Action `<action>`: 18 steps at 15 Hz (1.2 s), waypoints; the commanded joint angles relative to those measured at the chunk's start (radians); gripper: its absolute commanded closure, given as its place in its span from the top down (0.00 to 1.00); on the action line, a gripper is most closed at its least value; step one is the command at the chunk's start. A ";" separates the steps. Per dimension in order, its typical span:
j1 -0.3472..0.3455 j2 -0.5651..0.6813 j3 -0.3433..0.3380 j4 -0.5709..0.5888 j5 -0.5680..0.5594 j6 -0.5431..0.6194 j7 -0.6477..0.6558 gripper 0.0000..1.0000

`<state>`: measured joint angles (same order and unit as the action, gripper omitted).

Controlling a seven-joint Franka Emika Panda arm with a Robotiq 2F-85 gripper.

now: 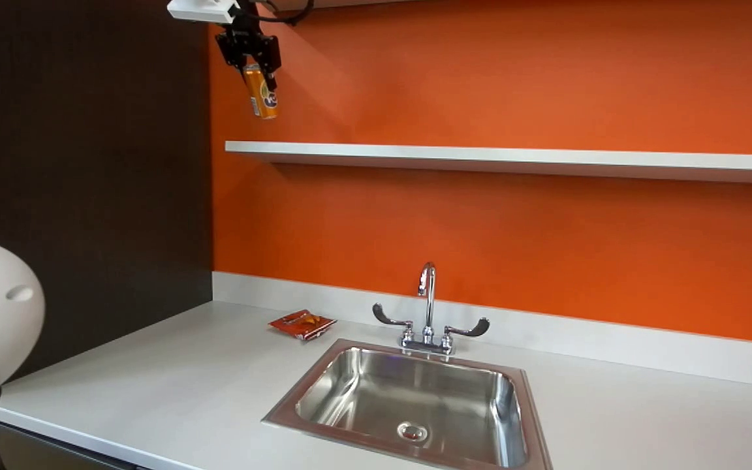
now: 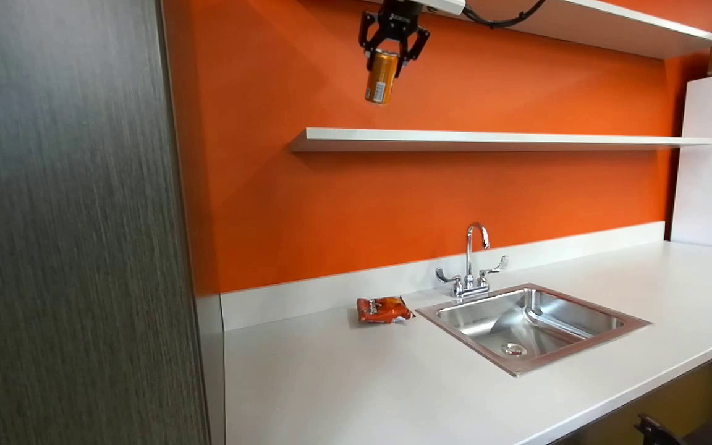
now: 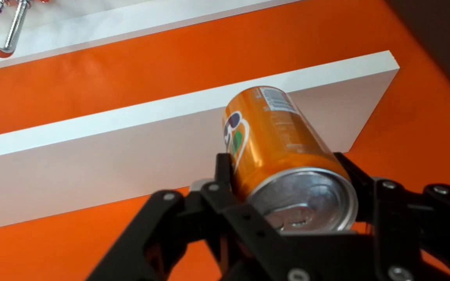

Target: Move the soda can to the shelf

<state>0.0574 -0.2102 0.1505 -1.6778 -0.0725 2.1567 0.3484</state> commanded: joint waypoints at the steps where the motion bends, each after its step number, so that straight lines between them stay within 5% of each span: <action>1: -0.011 0.153 0.015 0.216 -0.077 -0.094 0.066 0.39; 18: 0.090 0.584 -0.086 0.770 -0.125 -0.353 0.102 0.39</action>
<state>0.1358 0.3021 0.0705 -1.0403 -0.1815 1.8728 0.4271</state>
